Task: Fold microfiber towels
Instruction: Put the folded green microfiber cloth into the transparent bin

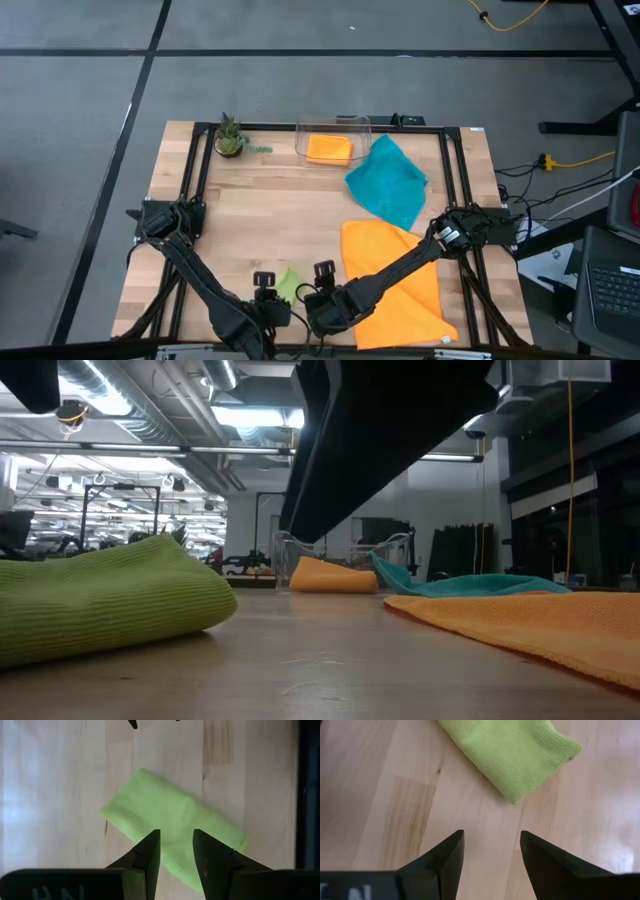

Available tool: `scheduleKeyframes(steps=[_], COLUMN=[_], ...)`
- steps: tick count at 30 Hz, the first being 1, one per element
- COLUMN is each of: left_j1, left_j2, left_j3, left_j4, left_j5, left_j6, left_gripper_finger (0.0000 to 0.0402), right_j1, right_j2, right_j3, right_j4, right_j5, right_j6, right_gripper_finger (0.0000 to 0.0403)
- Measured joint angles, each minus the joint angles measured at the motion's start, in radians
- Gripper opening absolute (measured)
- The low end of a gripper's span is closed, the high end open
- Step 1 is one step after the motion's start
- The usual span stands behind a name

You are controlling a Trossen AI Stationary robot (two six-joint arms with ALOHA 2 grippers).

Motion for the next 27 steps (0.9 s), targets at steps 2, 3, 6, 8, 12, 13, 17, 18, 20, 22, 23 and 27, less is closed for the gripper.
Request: scheduleKeyframes(steps=[2, 3, 6, 8, 12, 13, 17, 18, 20, 22, 23, 27], left_j1=[0.000, 0.000, 0.000, 0.000, 0.000, 0.002, -0.002, -0.002, -0.006, -0.011, -0.015, -0.022], left_j2=[0.000, 0.000, 0.000, 0.000, 0.000, 0.000, 0.000, 0.000, 0.000, 0.000, 0.000, 0.000], left_j3=[0.000, 0.000, 0.000, 0.000, 0.000, 0.000, 0.000, 0.000, 0.000, 0.000, 0.000, 0.000], left_j4=[0.011, 0.015, 0.036, 0.029, 0.008, -0.012, -0.101, -0.118, -0.124, -0.130, -0.131, -0.127], left_j5=[0.000, 0.000, 0.001, 0.003, 0.004, 0.004, 0.024, 0.034, 0.038, 0.038, 0.039, 0.041], left_j6=[-0.017, -0.028, -0.024, -0.020, 0.068, 0.113, 0.193, 0.193, 0.182, 0.178, 0.166, 0.072], left_gripper_finger=[0.0109, 0.0110, 0.0111, 0.0111, 0.0109, 0.0109, 0.0109, 0.0109, 0.0109, 0.0109, 0.0109, 0.0109], right_j1=[0.000, 0.000, 0.000, 0.000, 0.000, 0.000, 0.000, 0.000, 0.000, 0.000, 0.000, -0.001], right_j2=[0.000, 0.000, 0.000, 0.000, 0.000, 0.000, 0.000, 0.000, 0.000, 0.000, 0.000, 0.000], right_j3=[0.000, 0.000, 0.000, 0.000, 0.000, 0.000, 0.000, 0.000, 0.000, 0.000, 0.000, 0.000], right_j4=[0.001, 0.001, 0.001, 0.002, 0.005, 0.005, 0.009, 0.013, 0.019, 0.026, 0.029, 0.037], right_j5=[-0.007, -0.008, -0.009, -0.009, -0.009, -0.009, -0.009, -0.009, -0.009, -0.009, -0.009, -0.008], right_j6=[0.000, 0.000, 0.000, 0.000, 0.000, 0.000, 0.006, 0.006, 0.006, 0.003, 0.002, -0.044], right_gripper_finger=[0.0197, 0.0197, 0.0197, 0.0197, 0.0197, 0.0197, 0.0197, 0.0197, 0.0197, 0.0197, 0.0197, 0.0197])
